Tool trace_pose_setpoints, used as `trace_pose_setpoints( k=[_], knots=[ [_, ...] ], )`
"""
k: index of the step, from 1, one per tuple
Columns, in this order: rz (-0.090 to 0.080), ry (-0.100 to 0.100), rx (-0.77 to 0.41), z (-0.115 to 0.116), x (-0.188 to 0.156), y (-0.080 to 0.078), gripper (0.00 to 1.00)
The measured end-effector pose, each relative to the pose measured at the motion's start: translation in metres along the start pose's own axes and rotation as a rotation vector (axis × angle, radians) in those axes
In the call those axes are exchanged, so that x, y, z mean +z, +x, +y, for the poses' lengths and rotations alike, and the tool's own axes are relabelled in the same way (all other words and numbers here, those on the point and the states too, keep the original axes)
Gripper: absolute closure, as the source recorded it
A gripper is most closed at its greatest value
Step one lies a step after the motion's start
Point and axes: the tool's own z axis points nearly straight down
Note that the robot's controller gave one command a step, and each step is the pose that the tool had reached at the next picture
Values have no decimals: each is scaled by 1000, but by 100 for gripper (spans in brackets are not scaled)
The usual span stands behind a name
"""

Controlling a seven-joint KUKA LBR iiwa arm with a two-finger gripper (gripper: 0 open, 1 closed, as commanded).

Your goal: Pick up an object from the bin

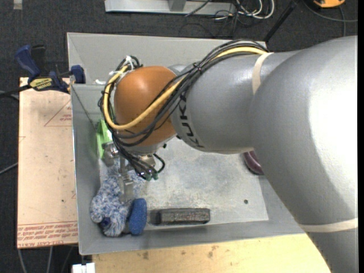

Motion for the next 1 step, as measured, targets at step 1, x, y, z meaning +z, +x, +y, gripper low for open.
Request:
trace_pose_setpoints(
  k=[1],
  knots=[
    [10, -1, -260, -5, 63, 13, 0]
  ],
)
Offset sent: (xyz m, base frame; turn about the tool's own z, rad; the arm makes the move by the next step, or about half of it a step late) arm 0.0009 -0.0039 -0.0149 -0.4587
